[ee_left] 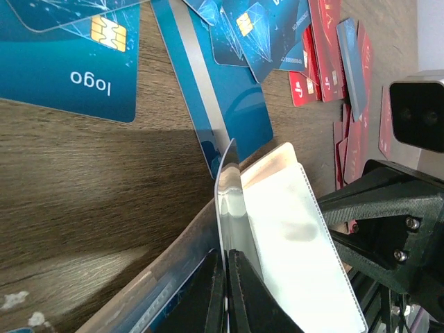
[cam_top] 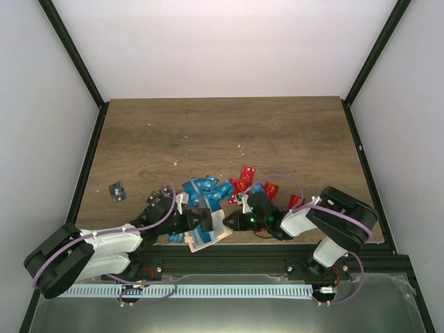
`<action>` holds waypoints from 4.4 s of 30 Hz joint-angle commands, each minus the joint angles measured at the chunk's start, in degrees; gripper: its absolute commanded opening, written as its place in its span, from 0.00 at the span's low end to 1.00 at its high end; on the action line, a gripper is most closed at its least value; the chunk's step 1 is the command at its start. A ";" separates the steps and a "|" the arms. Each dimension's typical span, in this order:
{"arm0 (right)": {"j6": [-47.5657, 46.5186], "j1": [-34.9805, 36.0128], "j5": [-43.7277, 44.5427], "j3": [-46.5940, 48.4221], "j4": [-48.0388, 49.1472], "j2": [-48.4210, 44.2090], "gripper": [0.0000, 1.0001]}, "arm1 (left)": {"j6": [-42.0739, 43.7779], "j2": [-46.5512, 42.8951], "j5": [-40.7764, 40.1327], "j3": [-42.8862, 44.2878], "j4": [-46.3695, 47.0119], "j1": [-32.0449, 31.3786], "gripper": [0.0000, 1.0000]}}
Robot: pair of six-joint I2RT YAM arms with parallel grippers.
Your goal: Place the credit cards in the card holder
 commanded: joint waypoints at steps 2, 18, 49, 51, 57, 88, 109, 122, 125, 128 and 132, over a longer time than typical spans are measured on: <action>-0.31 0.66 8.32 -1.85 -11.36 6.96 0.01 | -0.62 -1.87 1.59 0.20 -6.05 -0.49 0.04; 1.72 0.66 13.40 -2.87 -13.55 7.61 0.01 | -7.08 -8.80 2.23 -1.11 -12.40 0.61 0.04; -2.00 0.66 15.23 -1.25 -21.48 -0.89 0.05 | 1.46 -12.67 16.32 4.83 -29.78 1.64 0.04; -2.97 0.66 14.81 -1.30 -21.79 -2.78 0.07 | 2.27 -10.91 16.90 5.32 -29.40 1.62 0.04; -5.79 0.79 14.07 0.36 -25.56 -9.54 0.09 | 5.20 -6.18 18.63 7.65 -29.98 1.83 0.04; -8.95 6.22 7.33 -2.10 -15.12 -6.34 0.01 | 7.45 -7.27 24.77 9.27 -36.32 2.05 0.04; -7.06 7.84 8.28 -2.29 -14.04 -2.40 0.01 | 3.12 -8.83 20.75 5.77 -32.93 2.18 0.04; -6.22 9.42 7.23 -2.11 -12.50 0.62 0.01 | -5.43 -16.84 12.52 -4.48 -11.93 2.28 0.04; -6.20 9.48 6.73 -1.88 -11.78 2.53 0.01 | -5.22 -18.29 10.52 -5.43 -9.63 2.37 0.04; -6.15 9.62 6.21 -1.55 -11.47 4.00 0.01 | -4.35 -18.00 9.04 -5.87 -7.28 2.77 0.04; -6.07 9.78 5.69 -1.32 -11.26 4.79 0.01 | -3.46 -15.59 8.66 -5.73 -2.87 3.26 0.04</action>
